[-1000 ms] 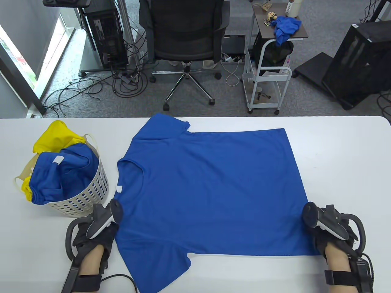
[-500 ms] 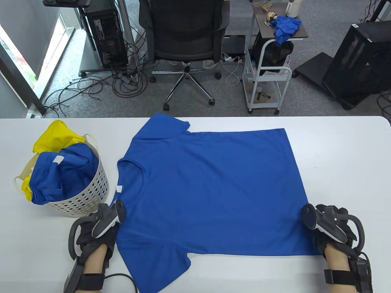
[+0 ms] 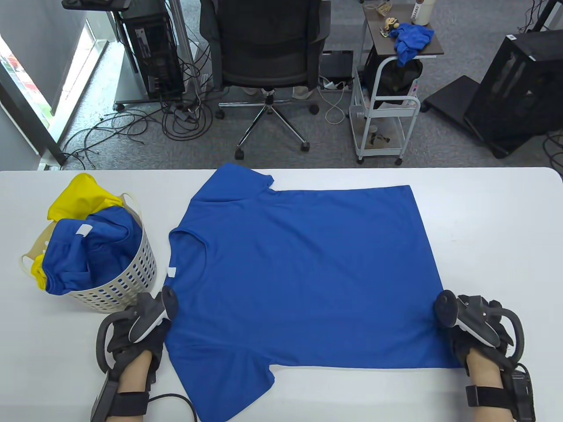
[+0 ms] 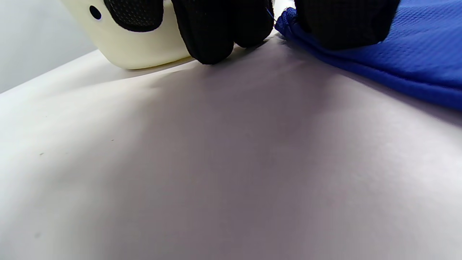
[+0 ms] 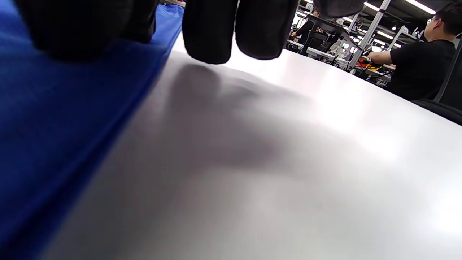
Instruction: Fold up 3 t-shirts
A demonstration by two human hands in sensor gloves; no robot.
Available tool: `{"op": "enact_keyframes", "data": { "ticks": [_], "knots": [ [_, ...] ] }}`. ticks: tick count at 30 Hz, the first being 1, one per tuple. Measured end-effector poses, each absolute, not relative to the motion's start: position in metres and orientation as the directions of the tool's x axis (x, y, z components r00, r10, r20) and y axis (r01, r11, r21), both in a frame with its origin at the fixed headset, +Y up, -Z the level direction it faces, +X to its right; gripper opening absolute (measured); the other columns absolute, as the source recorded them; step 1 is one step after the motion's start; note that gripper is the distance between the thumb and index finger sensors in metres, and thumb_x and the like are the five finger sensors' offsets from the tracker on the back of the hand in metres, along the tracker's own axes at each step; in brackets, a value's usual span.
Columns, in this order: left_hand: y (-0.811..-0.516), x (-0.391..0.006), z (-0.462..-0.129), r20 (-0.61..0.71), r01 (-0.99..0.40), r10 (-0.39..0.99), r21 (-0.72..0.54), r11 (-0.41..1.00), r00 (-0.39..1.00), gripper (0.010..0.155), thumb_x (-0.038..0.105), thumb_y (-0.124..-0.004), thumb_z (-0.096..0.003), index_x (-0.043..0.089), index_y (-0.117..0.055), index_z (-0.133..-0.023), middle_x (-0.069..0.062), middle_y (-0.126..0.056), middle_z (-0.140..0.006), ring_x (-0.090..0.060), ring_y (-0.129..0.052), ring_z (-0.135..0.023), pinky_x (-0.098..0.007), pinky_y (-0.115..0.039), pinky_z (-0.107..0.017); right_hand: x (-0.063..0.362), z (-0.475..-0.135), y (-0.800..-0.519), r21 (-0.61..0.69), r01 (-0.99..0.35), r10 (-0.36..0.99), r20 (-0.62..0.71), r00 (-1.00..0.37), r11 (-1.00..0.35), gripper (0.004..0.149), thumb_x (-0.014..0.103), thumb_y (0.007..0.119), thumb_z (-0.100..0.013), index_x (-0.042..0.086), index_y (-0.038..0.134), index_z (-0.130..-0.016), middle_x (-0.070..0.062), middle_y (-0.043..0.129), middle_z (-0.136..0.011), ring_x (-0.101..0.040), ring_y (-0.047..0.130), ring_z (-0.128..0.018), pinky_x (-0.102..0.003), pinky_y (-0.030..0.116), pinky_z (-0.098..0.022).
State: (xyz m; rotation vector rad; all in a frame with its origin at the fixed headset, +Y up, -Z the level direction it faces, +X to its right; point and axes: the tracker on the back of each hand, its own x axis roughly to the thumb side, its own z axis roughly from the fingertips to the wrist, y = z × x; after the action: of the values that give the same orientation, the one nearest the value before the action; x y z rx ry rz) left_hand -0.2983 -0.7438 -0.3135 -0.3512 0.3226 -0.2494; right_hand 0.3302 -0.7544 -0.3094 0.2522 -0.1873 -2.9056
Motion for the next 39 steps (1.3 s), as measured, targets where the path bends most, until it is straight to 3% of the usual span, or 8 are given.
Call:
{"op": "enact_keyframes", "data": {
  "ticks": [11,23,27,30,35,37,39],
  "knots": [
    [-0.745,-0.312,-0.31,-0.32,0.122,-0.237,-0.339,0.933,0.917,0.041,0.052,-0.074,-0.0418,0.06,-0.065,-0.081,0.012,-0.067,-0.106,-0.015,-0.074,-0.097,-0.051,-0.063,-0.077,0.338,-0.308,-0.755,0.147,0.238,-0.264,-0.189,-0.946,-0.96,0.038,0.042,0.08,-0.037,0.047,0.074,-0.074,-0.003,0.078,-0.096,-0.037,0.075,-0.092,-0.067,0.051,-0.07],
    [-0.745,-0.315,-0.308,-0.318,0.143,-0.249,-0.323,0.935,0.915,0.041,0.048,-0.072,-0.0418,0.055,-0.067,-0.081,0.015,-0.069,-0.103,-0.013,-0.077,-0.095,-0.049,-0.065,-0.076,0.34,-0.308,-0.755,0.166,0.204,-0.233,-0.182,-0.955,-0.965,0.038,0.038,0.08,-0.037,0.044,0.074,-0.074,0.001,0.083,-0.084,-0.028,0.086,-0.079,-0.057,0.063,-0.066],
    [-0.735,-0.317,-0.306,-0.328,0.103,-0.194,-0.276,0.956,0.924,0.041,0.047,-0.072,-0.0421,0.052,-0.067,-0.083,0.016,-0.079,-0.095,-0.012,-0.083,-0.089,-0.046,-0.069,-0.073,0.342,-0.309,-0.752,0.17,0.18,-0.211,-0.19,-0.959,-0.969,0.038,0.038,0.08,-0.037,0.043,0.076,-0.074,0.001,0.085,-0.084,-0.029,0.086,-0.08,-0.058,0.063,-0.066],
    [-0.712,-0.312,-0.299,-0.308,0.112,-0.145,-0.122,0.986,0.94,0.042,0.046,-0.073,-0.0421,0.05,-0.068,-0.083,0.016,-0.086,-0.087,-0.007,-0.094,-0.074,-0.04,-0.078,-0.064,0.343,-0.304,-0.729,-0.028,0.146,-0.136,-0.223,-0.965,-0.989,0.038,0.037,0.082,-0.037,0.041,0.078,-0.074,0.004,0.087,-0.082,-0.029,0.087,-0.079,-0.058,0.062,-0.067],
    [-0.67,-0.312,-0.274,-0.297,0.078,0.03,0.345,0.936,0.954,0.042,0.045,-0.073,-0.043,0.049,-0.067,-0.084,0.016,-0.085,-0.087,-0.007,-0.094,-0.073,-0.041,-0.078,-0.065,0.35,-0.281,-0.688,-0.457,0.102,0.053,-0.313,-0.948,-0.884,0.038,0.039,0.082,-0.039,0.043,0.077,-0.077,0.004,0.083,-0.087,-0.03,0.082,-0.086,-0.06,0.057,-0.071],
    [-0.665,-0.31,-0.269,-0.288,0.114,0.001,0.38,0.918,0.958,0.042,0.046,-0.073,-0.0433,0.049,-0.066,-0.084,0.016,-0.084,-0.088,-0.007,-0.093,-0.074,-0.042,-0.077,-0.066,0.35,-0.276,-0.683,-0.502,0.15,0.027,-0.329,-0.944,-0.852,0.038,0.04,0.081,-0.04,0.044,0.076,-0.077,0.005,0.083,-0.088,-0.029,0.081,-0.086,-0.06,0.057,-0.071],
    [-0.673,-0.308,-0.273,-0.29,0.153,-0.061,0.305,0.94,0.955,0.041,0.045,-0.075,-0.0424,0.049,-0.068,-0.083,0.016,-0.085,-0.088,-0.008,-0.093,-0.075,-0.043,-0.077,-0.066,0.349,-0.281,-0.692,-0.379,0.156,-0.04,-0.296,-0.954,-0.912,0.038,0.04,0.082,-0.038,0.044,0.078,-0.076,0.003,0.082,-0.09,-0.031,0.081,-0.087,-0.061,0.057,-0.07]
  ]
}}
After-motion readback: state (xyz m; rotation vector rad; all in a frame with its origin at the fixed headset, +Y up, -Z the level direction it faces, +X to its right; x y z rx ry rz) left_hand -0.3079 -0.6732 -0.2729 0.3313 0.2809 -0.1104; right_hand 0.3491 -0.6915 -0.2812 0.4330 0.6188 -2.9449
